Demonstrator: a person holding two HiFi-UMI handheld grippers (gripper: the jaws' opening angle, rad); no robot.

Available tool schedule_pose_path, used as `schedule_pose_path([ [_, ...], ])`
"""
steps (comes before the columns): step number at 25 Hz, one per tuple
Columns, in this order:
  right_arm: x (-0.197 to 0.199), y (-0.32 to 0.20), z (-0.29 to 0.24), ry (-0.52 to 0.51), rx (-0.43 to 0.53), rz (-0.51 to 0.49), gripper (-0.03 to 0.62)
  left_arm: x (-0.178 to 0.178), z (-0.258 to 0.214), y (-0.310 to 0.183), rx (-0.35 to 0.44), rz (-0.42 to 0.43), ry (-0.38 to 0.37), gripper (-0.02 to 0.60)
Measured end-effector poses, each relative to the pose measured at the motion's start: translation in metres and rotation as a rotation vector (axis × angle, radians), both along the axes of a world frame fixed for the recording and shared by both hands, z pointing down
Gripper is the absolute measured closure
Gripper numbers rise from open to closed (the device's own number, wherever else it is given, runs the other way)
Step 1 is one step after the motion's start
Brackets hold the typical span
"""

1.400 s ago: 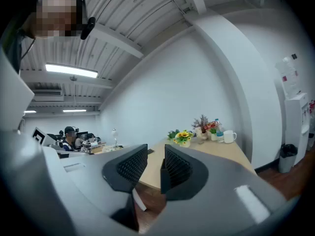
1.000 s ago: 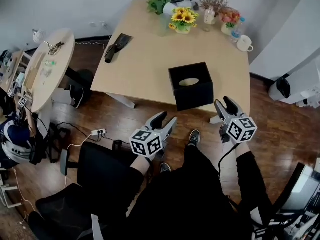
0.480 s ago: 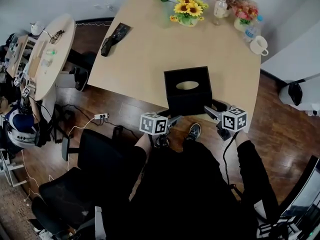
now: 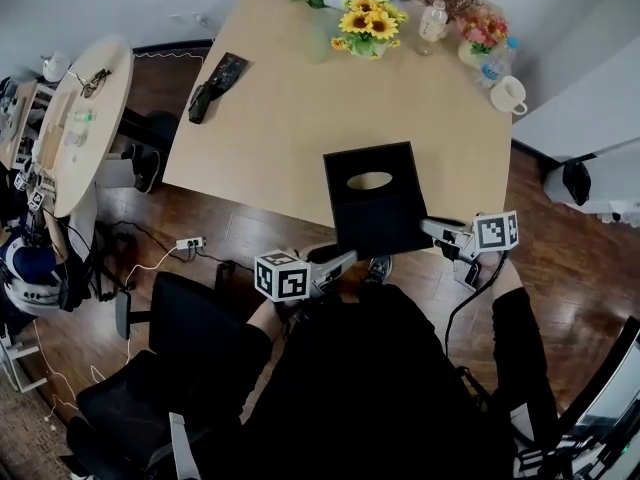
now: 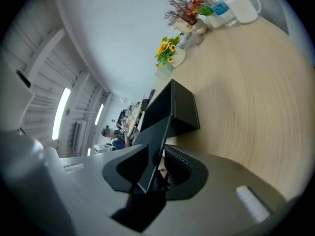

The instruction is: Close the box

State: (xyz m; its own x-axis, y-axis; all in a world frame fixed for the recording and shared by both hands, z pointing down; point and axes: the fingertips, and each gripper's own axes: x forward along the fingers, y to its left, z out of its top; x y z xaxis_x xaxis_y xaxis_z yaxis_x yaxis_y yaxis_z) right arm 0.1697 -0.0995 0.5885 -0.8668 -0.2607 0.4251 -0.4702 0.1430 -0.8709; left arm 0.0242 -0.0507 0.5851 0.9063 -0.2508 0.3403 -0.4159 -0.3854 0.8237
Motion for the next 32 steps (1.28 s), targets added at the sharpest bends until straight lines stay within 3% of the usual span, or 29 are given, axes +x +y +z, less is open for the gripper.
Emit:
schedule_pose_path([
  [1,0.002,-0.004,-0.015,-0.086,-0.008,0.07,0.469,0.001,-0.011,-0.003,-0.008,-0.019,0.036,0.457],
  [3,0.026,-0.02,-0.043,-0.175,0.072,0.248,0.464,0.003,-0.026,-0.012,-0.006,-0.032,0.055,0.456],
  [5,0.066,-0.031,-0.061,-0.113,0.215,0.433,0.464,0.002,-0.034,-0.018,0.0,-0.025,0.041,0.457],
  [7,0.096,-0.029,-0.07,0.062,0.355,0.527,0.479,-0.004,-0.035,-0.024,-0.026,-0.04,0.059,0.456],
  [9,0.098,-0.022,-0.079,0.246,0.488,0.472,0.487,-0.012,-0.036,-0.032,-0.093,-0.089,0.104,0.456],
  [12,0.063,-0.006,-0.085,0.399,0.658,0.262,0.487,-0.026,-0.037,-0.046,-0.22,-0.197,0.168,0.456],
  [16,0.008,0.014,-0.091,0.476,0.832,0.055,0.468,-0.034,-0.032,-0.056,-0.276,-0.244,0.192,0.456],
  [21,-0.041,0.027,-0.094,0.591,1.029,-0.154,0.405,-0.024,-0.05,-0.064,-0.318,-0.269,0.336,0.456],
  [24,-0.042,0.028,-0.087,0.68,1.065,-0.188,0.402,-0.028,-0.044,-0.064,-0.317,-0.276,0.294,0.456],
  [27,-0.039,0.023,-0.076,0.73,1.062,-0.195,0.401,-0.022,-0.055,-0.066,-0.33,-0.284,0.369,0.456],
  [29,-0.039,0.019,-0.073,0.746,1.066,-0.2,0.406,-0.021,-0.055,-0.068,-0.333,-0.287,0.372,0.456],
  [32,-0.045,0.013,-0.076,0.718,1.059,-0.192,0.45,-0.032,-0.047,-0.07,-0.297,-0.309,0.277,0.445],
])
